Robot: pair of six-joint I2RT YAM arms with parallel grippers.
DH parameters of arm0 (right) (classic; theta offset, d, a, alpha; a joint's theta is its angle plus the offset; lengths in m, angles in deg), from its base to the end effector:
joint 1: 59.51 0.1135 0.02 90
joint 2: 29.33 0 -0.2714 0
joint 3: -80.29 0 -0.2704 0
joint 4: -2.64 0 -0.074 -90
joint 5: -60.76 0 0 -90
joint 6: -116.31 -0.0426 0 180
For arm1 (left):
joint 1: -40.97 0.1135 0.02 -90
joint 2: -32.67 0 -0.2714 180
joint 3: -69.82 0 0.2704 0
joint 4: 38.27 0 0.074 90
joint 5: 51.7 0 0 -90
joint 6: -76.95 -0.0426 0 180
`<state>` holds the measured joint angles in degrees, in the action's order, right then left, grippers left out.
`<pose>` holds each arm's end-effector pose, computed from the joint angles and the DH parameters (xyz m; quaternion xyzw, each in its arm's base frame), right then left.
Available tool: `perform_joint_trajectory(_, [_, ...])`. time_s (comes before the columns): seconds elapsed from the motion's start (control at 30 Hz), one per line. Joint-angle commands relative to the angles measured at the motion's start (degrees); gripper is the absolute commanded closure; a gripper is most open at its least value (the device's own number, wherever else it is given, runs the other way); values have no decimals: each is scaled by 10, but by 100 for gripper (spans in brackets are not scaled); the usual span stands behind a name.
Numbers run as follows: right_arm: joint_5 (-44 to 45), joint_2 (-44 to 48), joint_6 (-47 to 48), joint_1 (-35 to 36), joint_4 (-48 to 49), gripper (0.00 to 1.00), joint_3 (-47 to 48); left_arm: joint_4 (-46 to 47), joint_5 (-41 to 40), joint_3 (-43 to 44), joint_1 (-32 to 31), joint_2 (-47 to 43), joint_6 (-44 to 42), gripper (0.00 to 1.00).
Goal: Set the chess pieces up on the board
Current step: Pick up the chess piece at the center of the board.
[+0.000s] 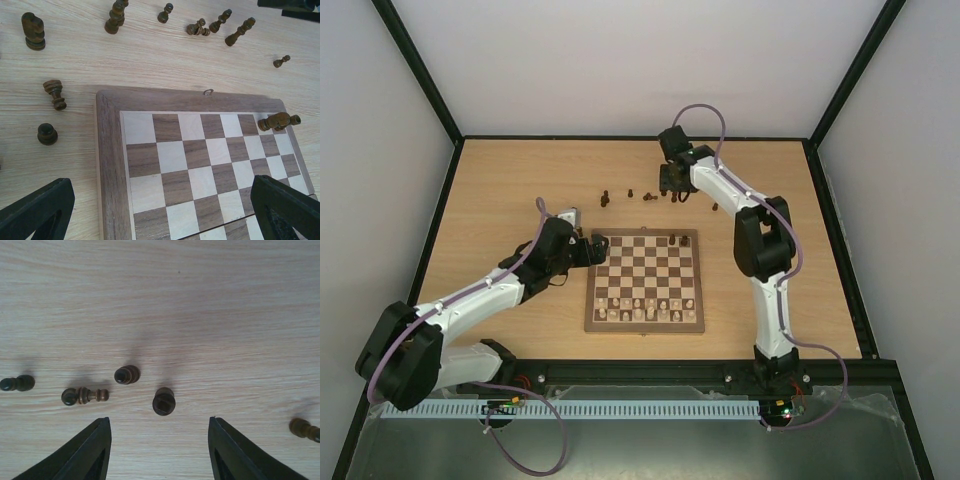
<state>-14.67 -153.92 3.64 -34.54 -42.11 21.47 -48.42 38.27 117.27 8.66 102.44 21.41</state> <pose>0.4767 0.2102 0.2350 0.0267 0.9273 0.0347 0.3718 0.2322 -0.1468 0.2029 -0.0166 0.8764 -0.2646 0.4019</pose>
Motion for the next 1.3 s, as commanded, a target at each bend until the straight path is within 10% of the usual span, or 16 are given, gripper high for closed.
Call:
perform_joint_trajectory(0.0, [5, -23, 5, -4, -36, 47, 31, 3, -2, -6, 3, -11, -4, 0])
perform_joint_trajectory(1.27, [-26, -72, 8, -19, -45, 92, 50, 7, 1, -6, 3, -2, -4, 0])
